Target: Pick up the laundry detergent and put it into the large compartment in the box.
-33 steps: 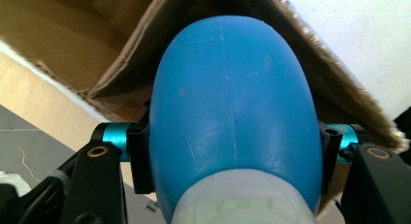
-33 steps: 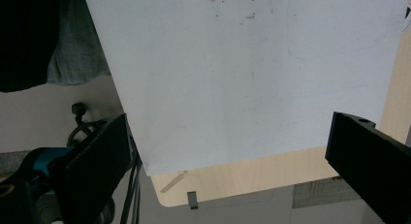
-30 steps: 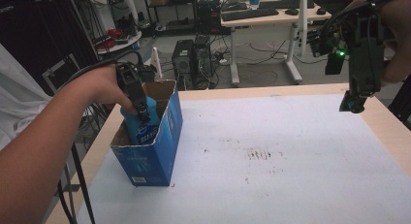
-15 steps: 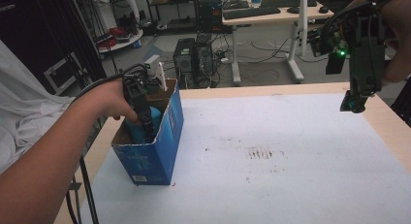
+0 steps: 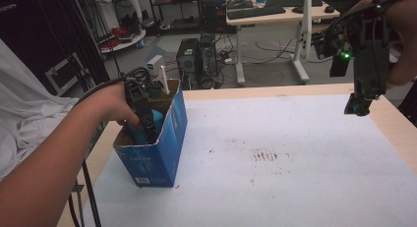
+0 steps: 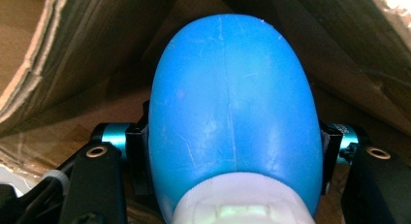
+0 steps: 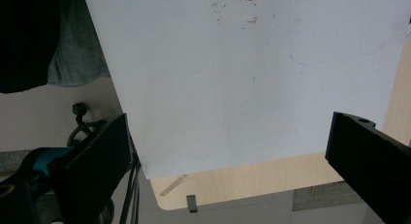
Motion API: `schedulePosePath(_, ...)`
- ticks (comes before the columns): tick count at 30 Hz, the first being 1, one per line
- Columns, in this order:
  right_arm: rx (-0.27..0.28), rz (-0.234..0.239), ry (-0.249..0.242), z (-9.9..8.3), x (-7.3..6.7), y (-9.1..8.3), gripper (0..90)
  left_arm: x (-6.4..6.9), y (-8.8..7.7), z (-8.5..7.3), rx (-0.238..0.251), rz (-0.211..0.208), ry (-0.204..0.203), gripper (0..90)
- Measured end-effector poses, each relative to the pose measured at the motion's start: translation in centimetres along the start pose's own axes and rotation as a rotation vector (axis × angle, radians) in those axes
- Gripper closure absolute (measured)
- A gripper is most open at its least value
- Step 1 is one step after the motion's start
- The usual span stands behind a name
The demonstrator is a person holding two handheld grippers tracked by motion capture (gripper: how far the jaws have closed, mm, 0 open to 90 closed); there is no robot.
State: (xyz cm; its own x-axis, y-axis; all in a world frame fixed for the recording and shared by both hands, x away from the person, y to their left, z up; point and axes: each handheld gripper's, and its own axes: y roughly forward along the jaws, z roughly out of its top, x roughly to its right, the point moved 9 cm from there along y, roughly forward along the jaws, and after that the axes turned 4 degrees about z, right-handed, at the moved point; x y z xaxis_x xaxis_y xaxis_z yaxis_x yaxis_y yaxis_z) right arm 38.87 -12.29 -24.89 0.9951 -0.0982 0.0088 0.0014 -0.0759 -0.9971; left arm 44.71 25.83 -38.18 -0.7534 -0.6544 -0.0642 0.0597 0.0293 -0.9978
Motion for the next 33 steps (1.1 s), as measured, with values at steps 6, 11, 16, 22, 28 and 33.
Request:
schedulePosePath(6,-0.002,-0.001,0.001,-0.1,0.0,0.0,1.7,0.0,-0.1,0.1,0.003,0.002,0.004,34.1)
schedulePosePath(11,0.002,-0.004,0.002,-0.3,0.0,-0.1,1.7,0.1,-0.2,0.3,0.003,0.004,0.007,30.6)
schedulePosePath(16,0.008,-0.006,0.006,-0.4,0.1,-0.1,1.7,0.2,-0.6,0.5,0.009,0.014,0.015,28.6)
schedulePosePath(22,0.009,-0.004,0.012,-0.7,-0.1,-0.1,1.7,0.3,-1.2,0.6,0.0,0.028,0.019,25.7)
schedulePosePath(28,0.009,-0.003,0.011,-0.9,-0.1,0.0,1.7,0.4,-1.8,0.6,-0.003,0.026,0.026,23.6)
schedulePosePath(33,0.014,-0.005,0.006,-0.8,0.0,-0.1,1.7,0.5,-2.3,0.5,-0.001,0.033,0.015,20.0)
